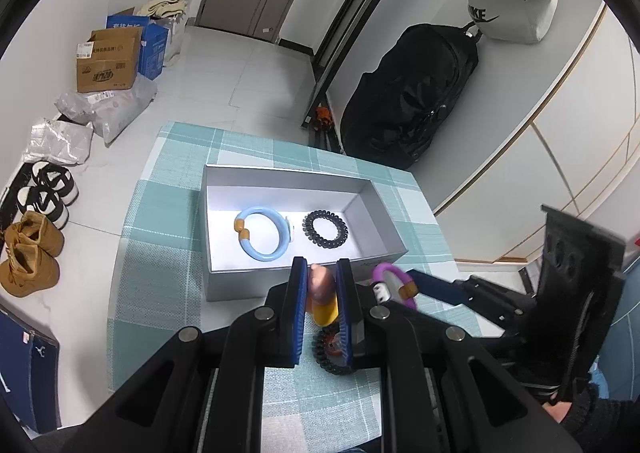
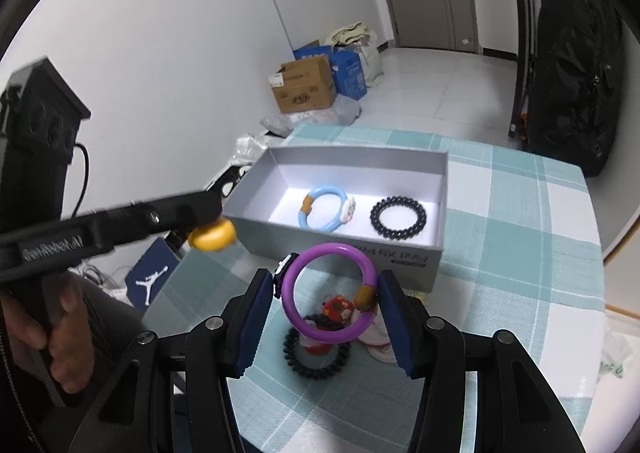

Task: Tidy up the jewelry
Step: 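Carry the purple ring and yellow charm into the box while opening both grippers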

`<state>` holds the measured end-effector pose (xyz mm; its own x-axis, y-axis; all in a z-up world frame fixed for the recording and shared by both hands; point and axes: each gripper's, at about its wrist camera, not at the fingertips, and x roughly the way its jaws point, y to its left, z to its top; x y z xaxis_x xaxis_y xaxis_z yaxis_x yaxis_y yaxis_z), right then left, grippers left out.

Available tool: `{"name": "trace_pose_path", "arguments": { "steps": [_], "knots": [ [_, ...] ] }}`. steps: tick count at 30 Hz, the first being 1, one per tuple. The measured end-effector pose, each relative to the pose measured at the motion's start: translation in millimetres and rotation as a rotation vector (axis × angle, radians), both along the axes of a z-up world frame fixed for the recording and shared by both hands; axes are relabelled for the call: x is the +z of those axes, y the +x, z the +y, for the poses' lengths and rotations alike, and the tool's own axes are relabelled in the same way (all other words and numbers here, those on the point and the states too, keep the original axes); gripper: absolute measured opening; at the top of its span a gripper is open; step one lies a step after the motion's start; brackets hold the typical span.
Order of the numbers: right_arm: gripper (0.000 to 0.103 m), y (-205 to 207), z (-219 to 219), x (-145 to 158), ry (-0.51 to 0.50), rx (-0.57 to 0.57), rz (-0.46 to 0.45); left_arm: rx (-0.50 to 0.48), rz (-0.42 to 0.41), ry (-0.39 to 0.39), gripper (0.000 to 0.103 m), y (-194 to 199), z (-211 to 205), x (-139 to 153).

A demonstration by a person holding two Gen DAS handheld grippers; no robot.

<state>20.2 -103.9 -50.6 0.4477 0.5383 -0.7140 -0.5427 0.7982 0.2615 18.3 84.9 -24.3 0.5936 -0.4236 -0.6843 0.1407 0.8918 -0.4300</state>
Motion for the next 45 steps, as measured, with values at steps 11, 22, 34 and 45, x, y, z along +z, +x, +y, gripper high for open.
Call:
{"name": "trace_pose_path", "arguments": {
  "steps": [11, 22, 34, 45],
  "knots": [
    [0.053, 32.9, -9.0, 41.0, 0.082, -0.008, -0.026, 0.017, 0.007, -0.010, 0.010, 31.2, -10.8, 11.4],
    [0.053, 78.6, 2.8, 40.9, 0.073, 0.047, -0.009, 0.017, 0.061, 0.017, 0.010, 66.9, -16.4, 2.3],
    [0.053, 98.0, 3.9, 15.4, 0.083, 0.037, 0.069, 0.025, 0.125, -0.017, 0.010, 81.9, -15.4, -18.0],
    [0.054, 97.6, 23.2, 2.8, -0.024, 0.088, 0.049, 0.033, 0.171, -0.119, 0.010, 90.7, -9.1, -28.9]
  ]
}}
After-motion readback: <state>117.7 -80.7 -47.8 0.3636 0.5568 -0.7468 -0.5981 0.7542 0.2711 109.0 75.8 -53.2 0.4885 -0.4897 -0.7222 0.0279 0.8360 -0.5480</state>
